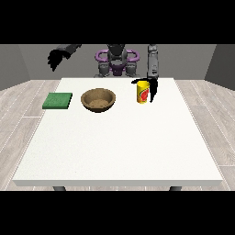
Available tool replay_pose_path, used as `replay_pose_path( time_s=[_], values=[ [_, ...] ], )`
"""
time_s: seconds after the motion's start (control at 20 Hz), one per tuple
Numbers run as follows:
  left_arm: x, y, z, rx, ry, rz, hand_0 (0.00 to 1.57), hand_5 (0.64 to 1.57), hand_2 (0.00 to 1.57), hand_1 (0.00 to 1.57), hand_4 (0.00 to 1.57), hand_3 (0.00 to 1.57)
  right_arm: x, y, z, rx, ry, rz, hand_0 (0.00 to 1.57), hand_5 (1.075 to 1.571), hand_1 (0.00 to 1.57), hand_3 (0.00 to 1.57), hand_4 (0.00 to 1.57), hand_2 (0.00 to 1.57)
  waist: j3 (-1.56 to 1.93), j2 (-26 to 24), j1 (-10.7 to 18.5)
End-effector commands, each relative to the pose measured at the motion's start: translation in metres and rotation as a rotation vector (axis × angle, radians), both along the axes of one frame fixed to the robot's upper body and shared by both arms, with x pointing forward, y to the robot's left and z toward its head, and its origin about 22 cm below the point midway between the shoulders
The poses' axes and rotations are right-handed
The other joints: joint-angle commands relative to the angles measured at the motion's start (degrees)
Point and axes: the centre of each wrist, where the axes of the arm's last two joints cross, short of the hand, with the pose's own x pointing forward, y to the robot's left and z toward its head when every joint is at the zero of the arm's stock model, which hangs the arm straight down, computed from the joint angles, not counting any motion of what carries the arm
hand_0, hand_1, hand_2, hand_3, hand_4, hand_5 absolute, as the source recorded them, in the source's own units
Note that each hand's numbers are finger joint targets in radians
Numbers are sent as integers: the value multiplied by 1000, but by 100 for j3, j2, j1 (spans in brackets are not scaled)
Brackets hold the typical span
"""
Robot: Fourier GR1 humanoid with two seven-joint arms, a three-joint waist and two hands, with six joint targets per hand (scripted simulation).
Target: Pick the cup and pour the ball into the bowl, then pick the bowl and place it on the pad
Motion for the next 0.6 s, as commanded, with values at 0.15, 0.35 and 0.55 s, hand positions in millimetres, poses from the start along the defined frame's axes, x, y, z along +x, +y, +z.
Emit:
replay_pose_path(
  time_s=[0.15,0.35,0.55],
  values=[
    [-2,-16,-27,99,-15,57,919,1538,1316,919,1243,1379,11,-19,25,5,-47,10,0,1569,0,0,662,0,-3,312,-213],
    [-1,14,-31,176,-24,167,1265,1483,1571,1265,1335,1571,1,-33,49,-15,-97,66,0,1568,0,74,642,0,-5,501,-660],
    [-4,1,-38,207,15,152,1286,1447,1571,1286,1391,1571,-8,-50,27,4,-23,33,0,1565,0,149,631,0,0,100,-486]
  ],
)
